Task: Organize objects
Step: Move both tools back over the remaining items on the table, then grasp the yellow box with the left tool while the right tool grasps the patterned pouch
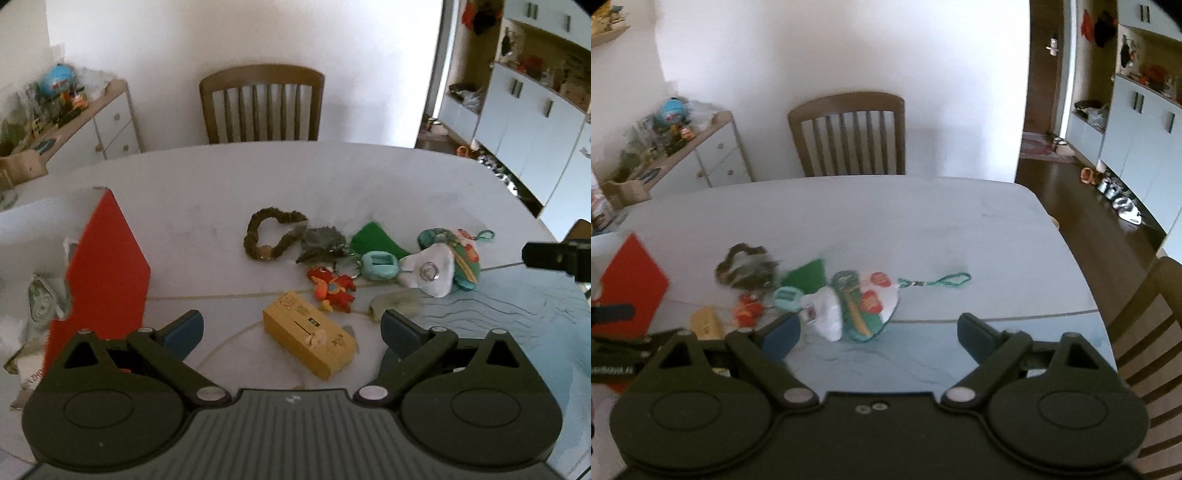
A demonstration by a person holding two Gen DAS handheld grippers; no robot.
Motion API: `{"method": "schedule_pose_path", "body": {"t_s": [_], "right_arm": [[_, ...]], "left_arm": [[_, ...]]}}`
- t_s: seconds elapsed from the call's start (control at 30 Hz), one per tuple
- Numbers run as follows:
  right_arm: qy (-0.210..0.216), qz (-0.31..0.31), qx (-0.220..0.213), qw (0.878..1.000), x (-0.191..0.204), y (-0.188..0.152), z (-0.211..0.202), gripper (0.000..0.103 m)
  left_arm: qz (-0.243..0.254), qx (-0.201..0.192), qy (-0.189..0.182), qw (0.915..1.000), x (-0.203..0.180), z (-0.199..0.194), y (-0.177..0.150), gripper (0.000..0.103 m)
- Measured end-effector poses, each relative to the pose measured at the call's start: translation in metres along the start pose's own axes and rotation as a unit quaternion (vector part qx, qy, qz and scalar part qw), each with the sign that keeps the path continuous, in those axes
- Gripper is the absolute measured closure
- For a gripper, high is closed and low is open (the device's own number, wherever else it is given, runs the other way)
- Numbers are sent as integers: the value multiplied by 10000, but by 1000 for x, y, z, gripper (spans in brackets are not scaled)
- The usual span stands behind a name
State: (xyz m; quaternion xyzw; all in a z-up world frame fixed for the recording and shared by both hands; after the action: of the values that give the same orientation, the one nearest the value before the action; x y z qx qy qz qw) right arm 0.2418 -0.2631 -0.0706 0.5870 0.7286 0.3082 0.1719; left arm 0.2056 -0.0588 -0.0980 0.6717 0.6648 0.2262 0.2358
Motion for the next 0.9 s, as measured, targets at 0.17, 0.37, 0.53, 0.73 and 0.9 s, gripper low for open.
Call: {"method": "schedule_pose_path", "body": {"t_s": [0.17, 0.37, 0.53, 0.73, 0.9], "right_arm": [[-48, 254, 121, 9996, -8, 15, 28, 12], [-62, 606, 332, 9976, -6, 27, 62, 14], [-118, 878, 524, 9947, -1, 31, 86, 15], [-153, 1169, 736, 9903, 2, 30, 106, 17], [-10, 1454, 915, 9851, -1, 26, 116, 26]], "left_arm": [[18, 87, 105, 9999, -3, 19, 3, 0], [-23, 217, 206, 9995, -2, 38, 3, 0], [-69, 297, 265, 9992, 1, 50, 0, 0], [-192, 410, 175, 9988, 3, 61, -3, 0], [-280, 417, 162, 9986, 4, 65, -5, 0]]}}
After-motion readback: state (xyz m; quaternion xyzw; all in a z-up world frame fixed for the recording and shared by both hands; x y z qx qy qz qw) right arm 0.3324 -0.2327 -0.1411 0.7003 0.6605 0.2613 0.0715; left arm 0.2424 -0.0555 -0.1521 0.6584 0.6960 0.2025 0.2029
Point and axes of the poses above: each gripper's, at about its wrist camera, not at the fingertips, and z roughly the way its jaws point, x to its left, y to its top, the point moved 1 cm from there along z, roughly the way its jaws point, and after that the axes turned 3 degrees about x, right-handed, at the moved point
